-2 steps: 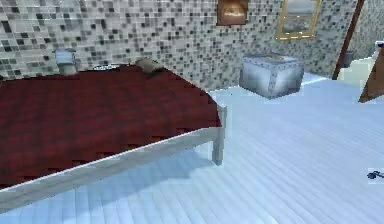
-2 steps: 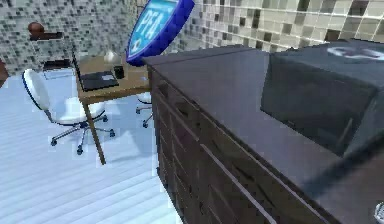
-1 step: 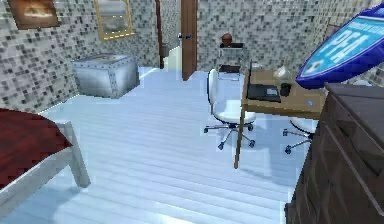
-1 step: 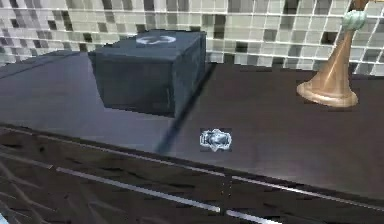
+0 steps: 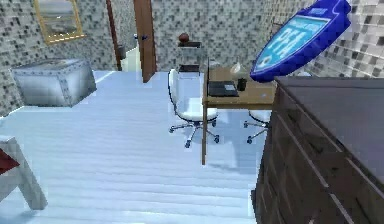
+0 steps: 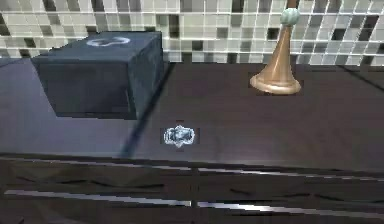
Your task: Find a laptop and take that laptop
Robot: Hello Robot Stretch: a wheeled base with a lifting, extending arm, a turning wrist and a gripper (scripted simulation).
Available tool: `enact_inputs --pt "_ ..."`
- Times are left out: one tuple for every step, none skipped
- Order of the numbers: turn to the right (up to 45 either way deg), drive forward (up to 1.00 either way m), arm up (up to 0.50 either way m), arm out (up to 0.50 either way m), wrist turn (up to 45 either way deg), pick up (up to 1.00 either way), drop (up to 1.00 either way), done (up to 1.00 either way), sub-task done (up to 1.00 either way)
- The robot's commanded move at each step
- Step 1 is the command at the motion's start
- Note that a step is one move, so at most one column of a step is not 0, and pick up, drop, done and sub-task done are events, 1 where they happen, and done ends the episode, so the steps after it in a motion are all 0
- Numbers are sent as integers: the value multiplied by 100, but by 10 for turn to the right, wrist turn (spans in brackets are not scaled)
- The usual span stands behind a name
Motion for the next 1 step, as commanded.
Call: enact_inputs --pt "0 90 0 0 0 0 0 0 0"
